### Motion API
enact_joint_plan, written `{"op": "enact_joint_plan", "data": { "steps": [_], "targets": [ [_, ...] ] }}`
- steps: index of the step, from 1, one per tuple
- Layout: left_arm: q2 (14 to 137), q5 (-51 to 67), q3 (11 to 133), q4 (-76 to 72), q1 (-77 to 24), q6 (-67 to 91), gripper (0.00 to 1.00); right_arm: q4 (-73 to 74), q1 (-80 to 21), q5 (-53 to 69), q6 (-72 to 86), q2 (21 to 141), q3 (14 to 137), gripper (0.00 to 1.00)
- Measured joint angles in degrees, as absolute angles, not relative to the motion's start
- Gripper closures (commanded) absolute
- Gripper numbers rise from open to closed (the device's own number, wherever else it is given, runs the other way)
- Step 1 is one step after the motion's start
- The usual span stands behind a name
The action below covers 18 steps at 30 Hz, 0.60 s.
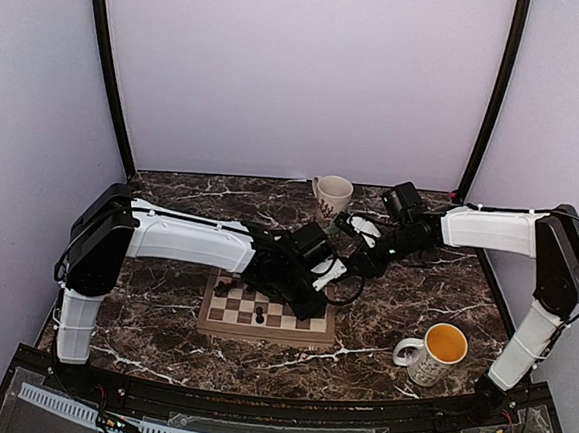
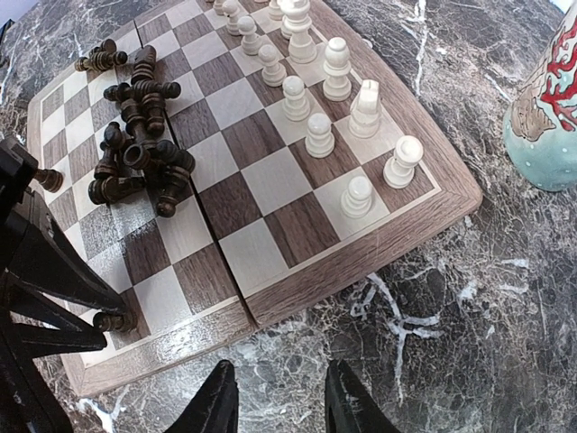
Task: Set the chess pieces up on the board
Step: Place the pawn on a7.
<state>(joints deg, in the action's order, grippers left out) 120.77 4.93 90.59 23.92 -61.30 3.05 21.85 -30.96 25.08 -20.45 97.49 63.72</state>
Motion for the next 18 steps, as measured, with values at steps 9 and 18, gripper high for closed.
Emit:
{"op": "enact_joint_plan", "data": {
  "steps": [9, 18],
  "targets": [
    [118.13, 3.46, 88.33, 23.20, -61.28, 3.68, 0.57, 22.28, -30.96, 25.10, -20.45, 97.49, 63.90, 0.66],
    [99.20, 0.51, 78.46, 18.72, -56.01, 4.32, 0.56, 28.80, -30.96, 26.52, -21.10, 97.14, 72.07, 0.66]
  ]
}}
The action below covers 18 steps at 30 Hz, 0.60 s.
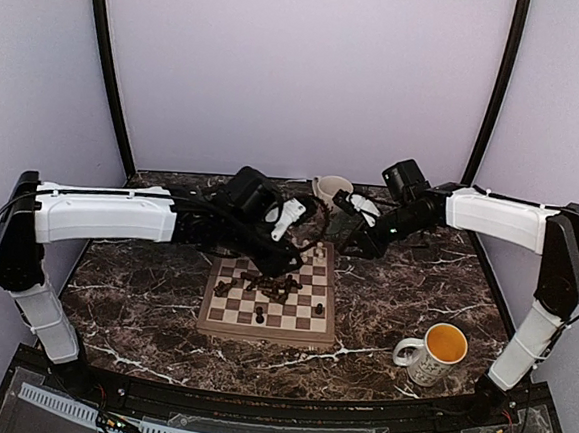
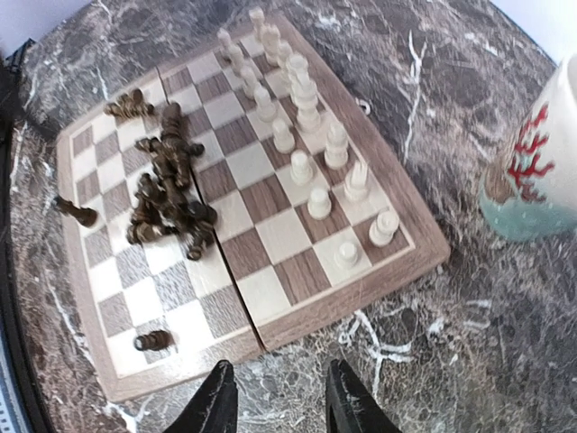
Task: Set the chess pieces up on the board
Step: Place the pawn on a7, then pick up the pawn from the chessboard.
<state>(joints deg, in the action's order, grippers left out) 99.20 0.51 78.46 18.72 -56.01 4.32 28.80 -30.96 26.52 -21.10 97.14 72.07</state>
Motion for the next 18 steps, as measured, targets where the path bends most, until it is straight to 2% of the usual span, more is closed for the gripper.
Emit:
{"op": "enact_joint_plan", "data": {
  "steps": [7, 18],
  "targets": [
    [94.63, 1.93, 66.65, 14.39, -45.78, 7.84, 0.58, 34.50, -32.32, 28.69, -21.69, 103.07, 82.15, 0.66],
    [95.35, 8.67, 59.35, 5.10, -42.85, 13.54, 0.60, 40.77, -41.71, 25.19, -20.78, 116.86, 94.59, 0.66]
  ]
}}
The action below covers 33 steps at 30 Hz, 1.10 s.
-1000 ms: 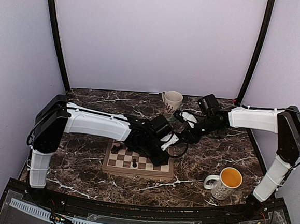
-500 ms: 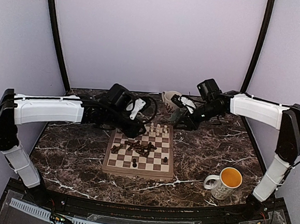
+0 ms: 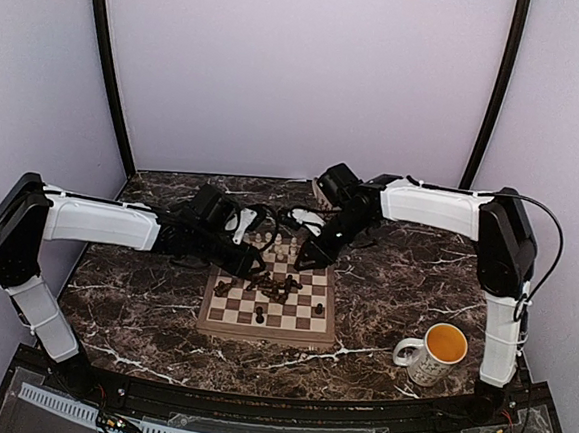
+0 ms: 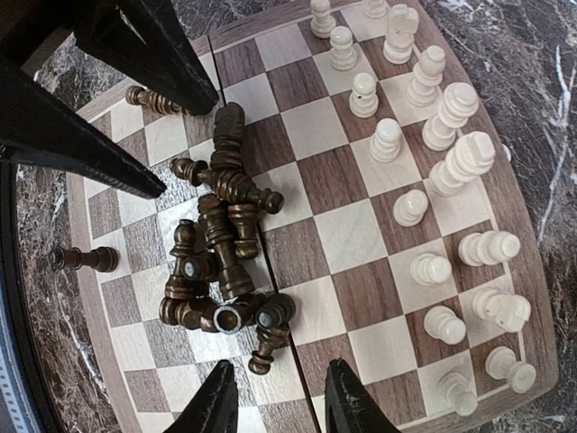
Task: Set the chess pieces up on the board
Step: Pick up the pawn from the chessboard.
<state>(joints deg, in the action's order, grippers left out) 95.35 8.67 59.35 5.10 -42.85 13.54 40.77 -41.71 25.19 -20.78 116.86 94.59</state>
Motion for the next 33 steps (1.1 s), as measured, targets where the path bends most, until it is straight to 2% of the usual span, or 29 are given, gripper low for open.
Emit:
{"op": "enact_joint_plan", "data": {
  "steps": [13, 20, 33],
  "targets": [
    [95.35, 10.70, 54.00, -1.87, -42.57, 17.17, 0.61, 44.91, -43.94, 21.12, -19.79, 124.77, 102.61, 0.66],
    [95.35, 10.98, 53.15, -3.31, -42.52, 17.82, 0.61, 43.53, -43.94, 20.69, -19.33, 122.48, 97.62, 0.62],
    [95.35, 11.40, 53.15, -4.29, -42.52, 18.46, 0.61, 39.62, -44.21, 20.86, -19.35, 120.40, 91.39, 0.64]
  ]
}}
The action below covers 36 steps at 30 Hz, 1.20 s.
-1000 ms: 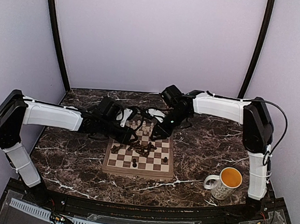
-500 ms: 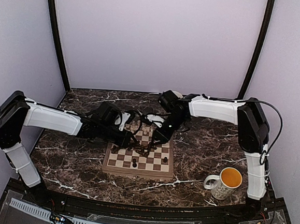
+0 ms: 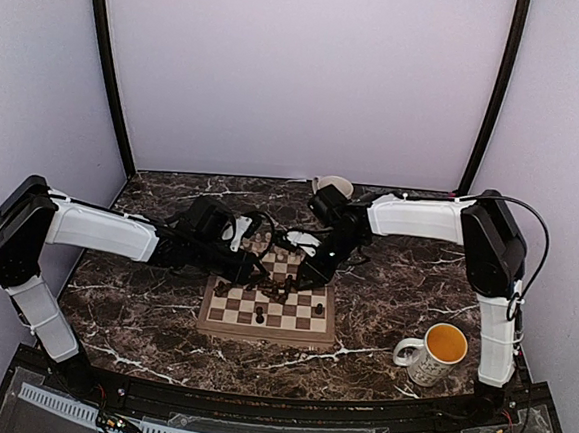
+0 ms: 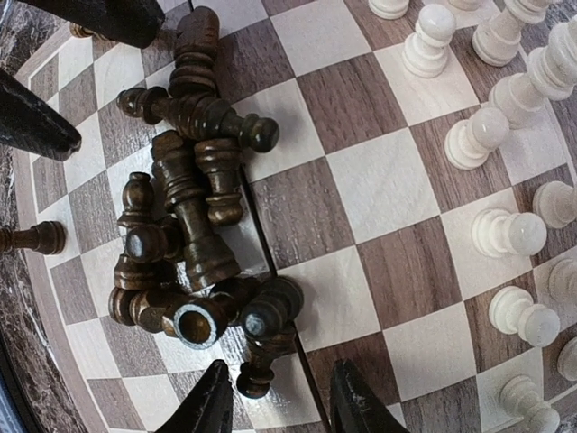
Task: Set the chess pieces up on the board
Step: Pick up the pawn from the chessboard.
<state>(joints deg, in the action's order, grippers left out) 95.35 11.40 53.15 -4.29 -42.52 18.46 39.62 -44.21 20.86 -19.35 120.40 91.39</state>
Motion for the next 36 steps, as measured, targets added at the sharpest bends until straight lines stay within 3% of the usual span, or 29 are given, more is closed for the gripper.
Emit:
{"op": "enact_joint_plan", "data": {
  "steps": [21, 28, 36],
  "targets": [
    [95.35, 11.62, 53.08, -5.78, -42.52, 18.94, 0.61, 35.14, -45.50, 15.11, -20.73, 118.61, 87.72, 0.92],
    [95.35, 11.57, 51.66, -6.42, -42.52, 19.00, 0.61, 36.99, -45.50, 14.87, -22.74, 118.15, 87.74, 0.94],
    [95.07, 11.20, 49.54, -7.60, -42.52, 19.97, 0.61, 48.88, -46.19, 10.41, -30.79, 117.62, 92.92, 0.96]
  ]
}}
